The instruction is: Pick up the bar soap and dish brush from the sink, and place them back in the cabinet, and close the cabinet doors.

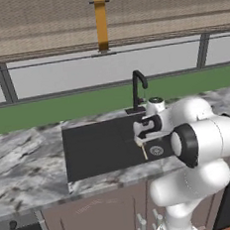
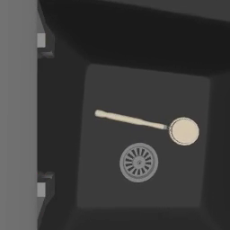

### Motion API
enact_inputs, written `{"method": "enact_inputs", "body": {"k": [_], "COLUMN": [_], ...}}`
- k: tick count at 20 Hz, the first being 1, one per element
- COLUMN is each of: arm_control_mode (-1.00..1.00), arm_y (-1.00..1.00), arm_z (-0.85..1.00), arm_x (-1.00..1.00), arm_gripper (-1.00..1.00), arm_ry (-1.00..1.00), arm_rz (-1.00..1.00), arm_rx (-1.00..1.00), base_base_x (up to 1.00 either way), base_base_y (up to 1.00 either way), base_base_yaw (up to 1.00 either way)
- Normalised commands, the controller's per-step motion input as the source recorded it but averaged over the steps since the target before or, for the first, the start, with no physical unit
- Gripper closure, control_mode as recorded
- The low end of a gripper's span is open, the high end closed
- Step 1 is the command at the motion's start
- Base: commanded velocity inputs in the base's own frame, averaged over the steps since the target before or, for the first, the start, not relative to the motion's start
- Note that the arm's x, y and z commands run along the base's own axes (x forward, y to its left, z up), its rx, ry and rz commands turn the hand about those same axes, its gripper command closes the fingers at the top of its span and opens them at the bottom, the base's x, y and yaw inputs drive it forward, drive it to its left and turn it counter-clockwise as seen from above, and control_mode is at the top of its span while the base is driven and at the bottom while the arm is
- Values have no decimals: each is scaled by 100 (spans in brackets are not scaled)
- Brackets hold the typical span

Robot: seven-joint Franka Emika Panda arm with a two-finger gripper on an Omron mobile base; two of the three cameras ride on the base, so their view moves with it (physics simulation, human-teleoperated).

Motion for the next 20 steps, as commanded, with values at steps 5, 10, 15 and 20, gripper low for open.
{"method": "enact_inputs", "body": {"k": [5, 10, 15, 20], "arm_control_mode": [-100, -100, -100, -100], "arm_y": [0, 0, -4, -7], "arm_z": [-22, -22, -12, -11], "arm_x": [20, 22, 23, 22], "arm_gripper": [-100, -100, -100, -100], "arm_ry": [0, 0, 0, -1], "arm_rz": [0, 0, 0, 0], "arm_rx": [0, 0, 1, 1], "base_base_x": [0, 0, 0, 0], "base_base_y": [0, 0, 0, 0], "base_base_yaw": [0, 0, 0, 0]}}
